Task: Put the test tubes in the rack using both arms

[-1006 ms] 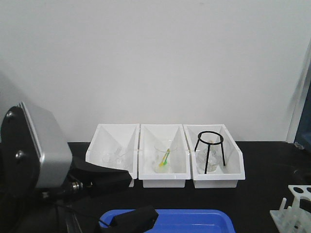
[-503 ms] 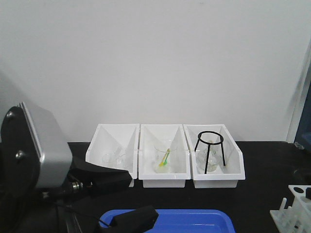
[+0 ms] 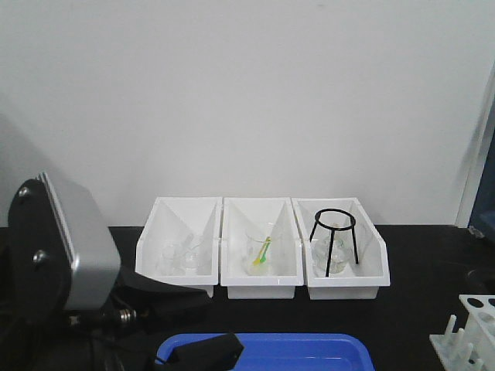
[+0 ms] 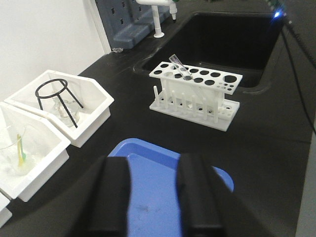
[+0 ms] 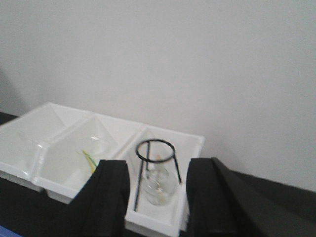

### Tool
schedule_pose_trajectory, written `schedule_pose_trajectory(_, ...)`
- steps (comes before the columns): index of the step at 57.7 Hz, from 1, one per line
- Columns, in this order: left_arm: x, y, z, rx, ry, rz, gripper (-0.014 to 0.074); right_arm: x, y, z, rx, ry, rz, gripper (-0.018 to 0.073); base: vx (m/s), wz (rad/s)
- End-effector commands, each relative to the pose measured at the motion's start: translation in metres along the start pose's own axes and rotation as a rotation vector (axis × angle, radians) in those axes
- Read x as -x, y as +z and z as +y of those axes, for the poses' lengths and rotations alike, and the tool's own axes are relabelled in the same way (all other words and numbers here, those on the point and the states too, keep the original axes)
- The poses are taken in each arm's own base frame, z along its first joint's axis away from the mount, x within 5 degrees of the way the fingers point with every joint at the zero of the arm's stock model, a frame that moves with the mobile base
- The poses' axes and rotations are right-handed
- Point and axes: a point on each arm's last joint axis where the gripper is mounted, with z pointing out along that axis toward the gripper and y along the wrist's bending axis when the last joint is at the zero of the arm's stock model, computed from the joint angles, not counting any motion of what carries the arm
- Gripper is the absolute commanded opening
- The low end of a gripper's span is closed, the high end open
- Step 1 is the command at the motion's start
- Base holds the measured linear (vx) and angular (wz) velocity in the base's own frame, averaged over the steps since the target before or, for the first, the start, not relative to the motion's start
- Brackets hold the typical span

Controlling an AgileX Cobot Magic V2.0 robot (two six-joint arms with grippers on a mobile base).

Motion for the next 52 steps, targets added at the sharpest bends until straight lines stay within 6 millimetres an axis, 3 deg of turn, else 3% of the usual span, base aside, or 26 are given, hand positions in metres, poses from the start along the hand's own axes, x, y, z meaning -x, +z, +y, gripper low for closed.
schedule_pose_trajectory(1,0.02,-0.012,0.001,0.013,-0.013,-0.132,0.016,0.042,-0.014,0.025,0.081,0.03,-0.175,0.0266,0.0,0.0)
schedule_pose_trajectory(6,0.02,-0.012,0.001,0.014,-0.01,-0.134,-0.0022,0.056,-0.022,0.046,0.125,0.04,-0.199,0.0153,0.0,0.0)
schedule_pose_trajectory(13,0.021,-0.014,0.002,0.027,0.005,-0.139,-0.0021,0.067,-0.031,0.078,0.205,0.015,-0.184,-0.0015,0.0,0.0)
schedule_pose_trajectory(27,0.024,-0.042,0.024,0.156,-0.086,-0.195,-0.0017,0.074,-0.044,0.121,0.321,0.021,-0.107,-0.0008,0.0,0.0)
schedule_pose_trajectory(43,0.018,-0.074,0.033,0.272,-0.044,-0.151,-0.0017,0.079,-0.059,0.138,0.357,0.009,-0.1,-0.0008,0.0,0.0)
schedule_pose_trajectory(52,0.009,-0.08,0.031,0.266,-0.068,-0.061,-0.0017,0.082,-0.067,0.146,0.358,-0.021,-0.12,-0.0008,0.0,0.0)
